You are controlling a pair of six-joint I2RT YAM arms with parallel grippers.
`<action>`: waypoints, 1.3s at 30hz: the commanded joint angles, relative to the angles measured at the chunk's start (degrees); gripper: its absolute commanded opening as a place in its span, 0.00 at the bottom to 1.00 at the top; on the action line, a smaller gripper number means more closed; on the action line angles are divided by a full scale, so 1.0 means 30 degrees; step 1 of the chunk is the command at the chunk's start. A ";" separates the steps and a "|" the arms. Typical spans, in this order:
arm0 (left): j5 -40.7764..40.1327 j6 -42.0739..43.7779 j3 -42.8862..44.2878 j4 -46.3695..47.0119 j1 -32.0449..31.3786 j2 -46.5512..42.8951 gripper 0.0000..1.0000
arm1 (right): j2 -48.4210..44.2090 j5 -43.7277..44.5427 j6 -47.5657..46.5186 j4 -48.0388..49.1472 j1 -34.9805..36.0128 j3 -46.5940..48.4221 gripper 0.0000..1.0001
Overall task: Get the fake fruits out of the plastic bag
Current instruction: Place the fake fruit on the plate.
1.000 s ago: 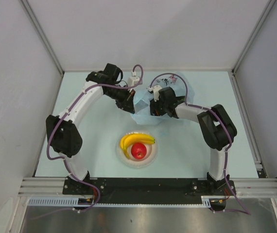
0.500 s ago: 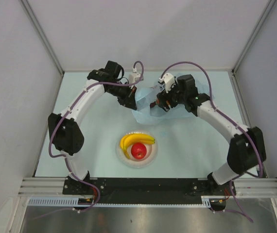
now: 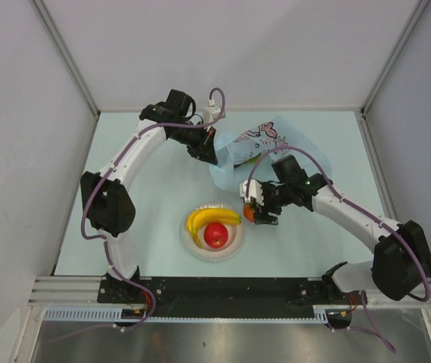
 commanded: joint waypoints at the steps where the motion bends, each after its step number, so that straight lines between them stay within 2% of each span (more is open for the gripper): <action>1: 0.0396 0.0037 0.0053 0.0316 -0.0088 -0.0354 0.00 | -0.0053 -0.2420 -0.2642 -0.0457 0.1439 0.0020 0.36; 11: 0.1333 -0.0755 -0.1646 0.1723 -0.0088 -0.0968 0.00 | 0.0121 -0.1394 -0.4896 0.1622 0.4048 -0.1299 0.40; 22: 0.1510 -0.1340 -0.4252 0.2807 0.0147 -0.2609 0.01 | 0.1558 -0.1571 -0.6452 0.2997 0.4402 -0.1358 0.45; 31: 0.1481 -0.1165 -0.4606 0.2514 0.0176 -0.3166 0.00 | 0.2467 -0.1279 -0.6365 0.4638 0.4666 -0.1270 0.49; 39: 0.1452 -0.1281 -0.4548 0.2661 0.0176 -0.3284 0.00 | 0.2760 0.0566 -0.4989 0.6513 0.5046 -0.1299 0.48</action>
